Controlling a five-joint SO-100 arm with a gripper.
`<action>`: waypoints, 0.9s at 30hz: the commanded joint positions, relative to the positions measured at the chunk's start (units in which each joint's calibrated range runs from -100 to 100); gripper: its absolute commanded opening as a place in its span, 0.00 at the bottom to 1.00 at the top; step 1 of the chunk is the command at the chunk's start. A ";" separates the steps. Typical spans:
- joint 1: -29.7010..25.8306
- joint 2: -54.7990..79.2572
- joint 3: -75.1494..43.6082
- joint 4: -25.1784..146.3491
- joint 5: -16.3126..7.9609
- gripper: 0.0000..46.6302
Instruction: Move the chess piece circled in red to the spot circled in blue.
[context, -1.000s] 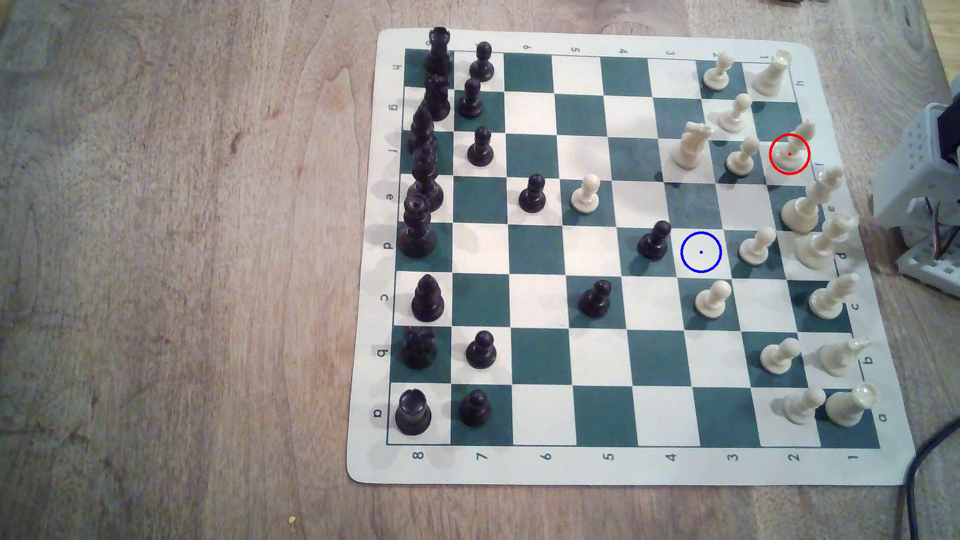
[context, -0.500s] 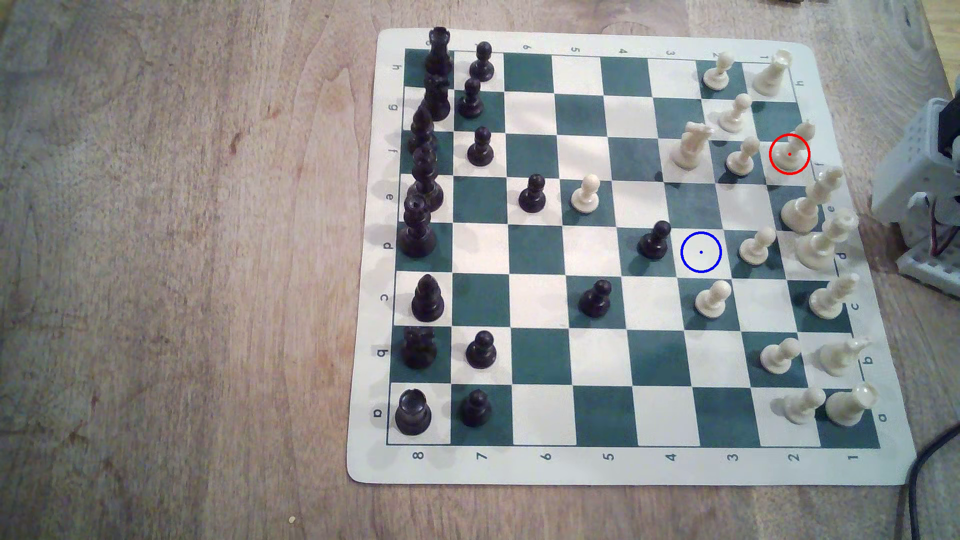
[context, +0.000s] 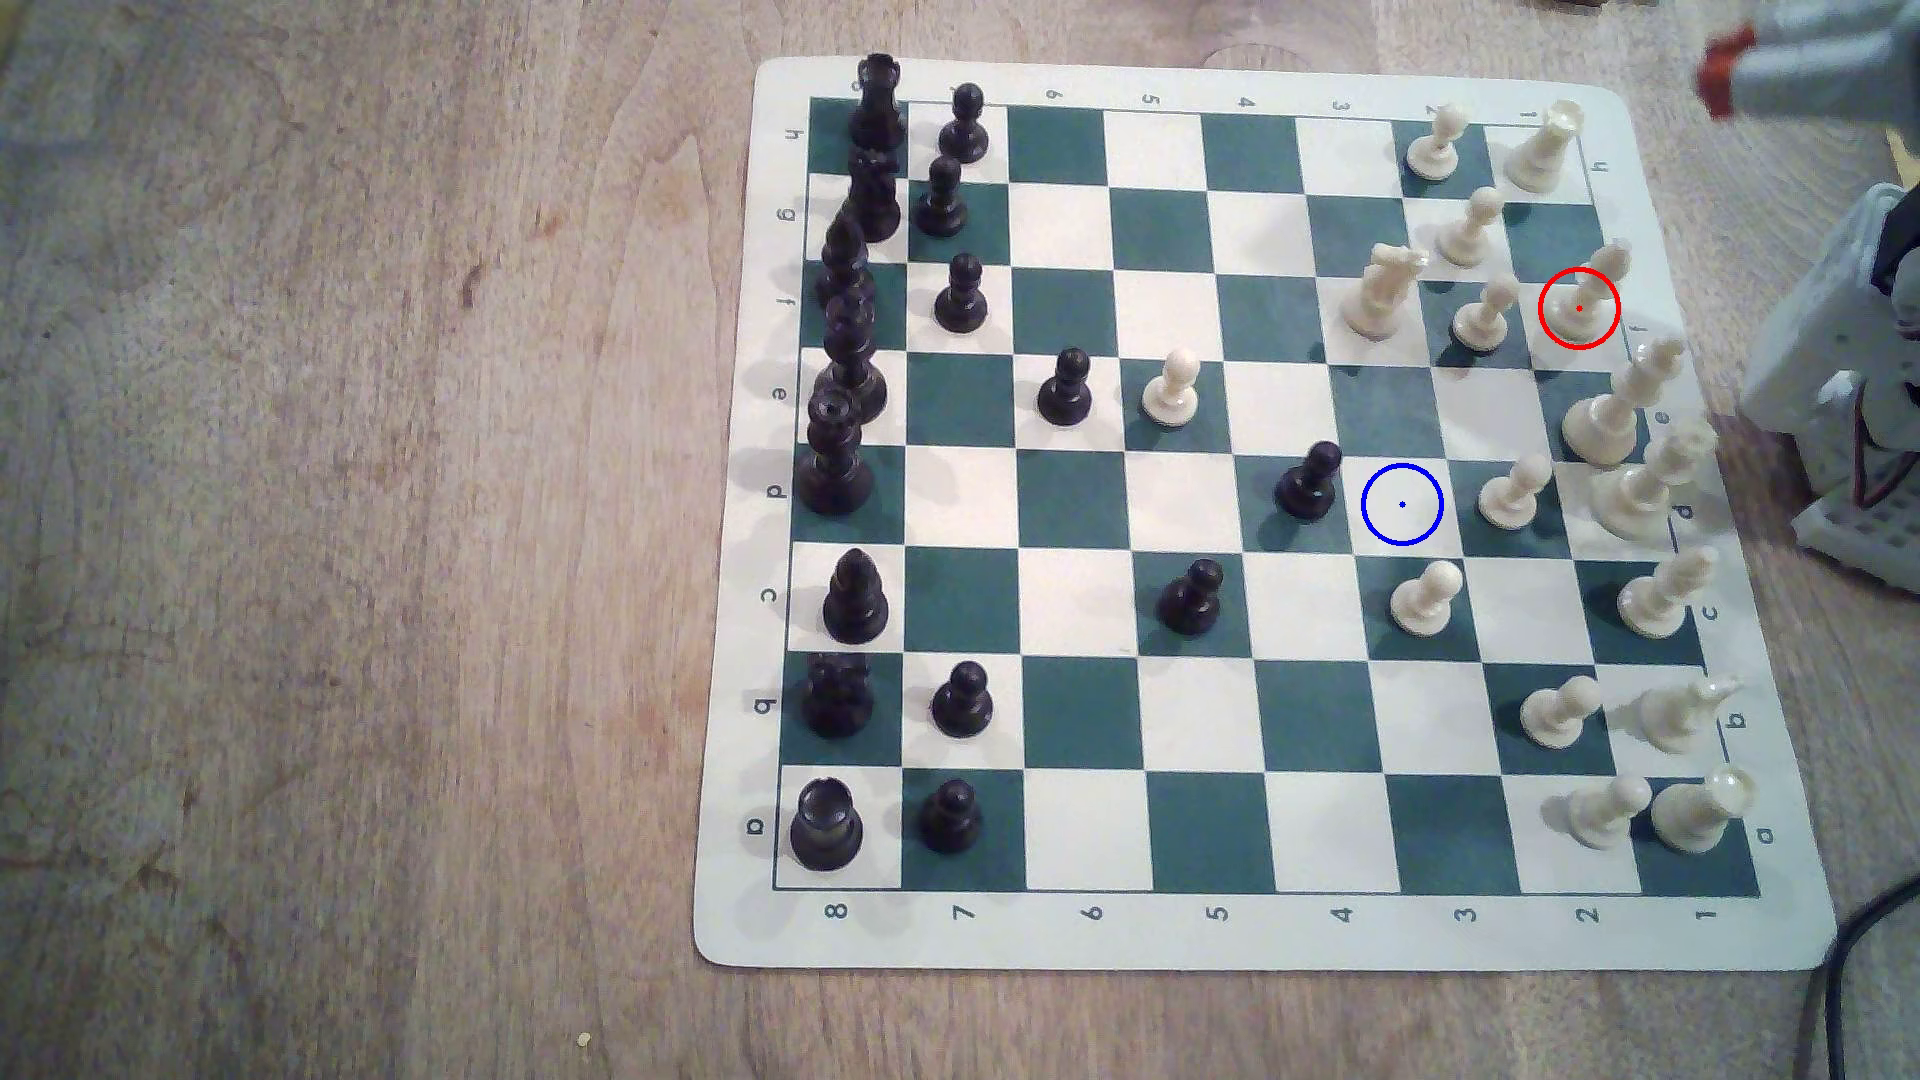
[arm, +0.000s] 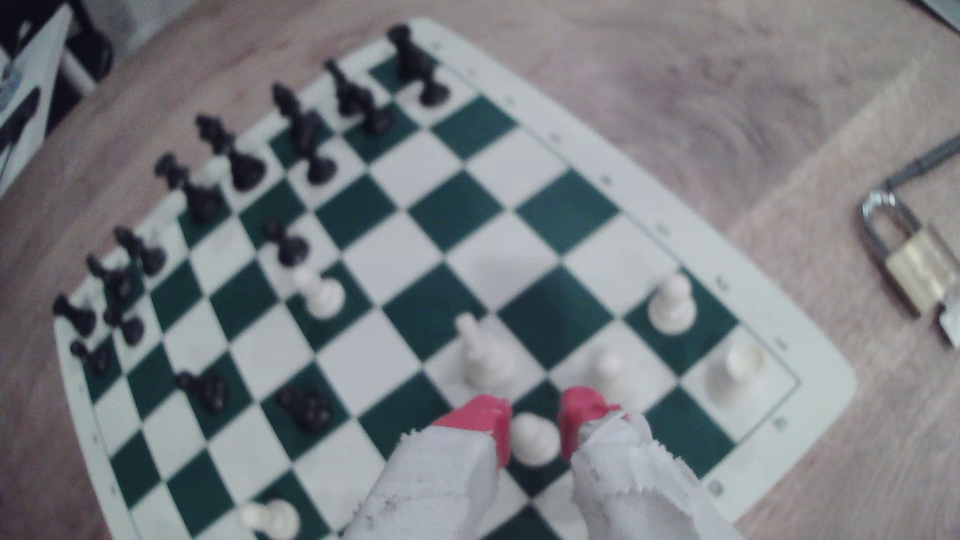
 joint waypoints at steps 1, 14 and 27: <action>1.21 2.94 4.21 0.25 -3.13 0.11; -0.28 26.96 1.03 3.28 -5.42 0.34; 0.03 37.83 5.38 -3.03 -3.96 0.33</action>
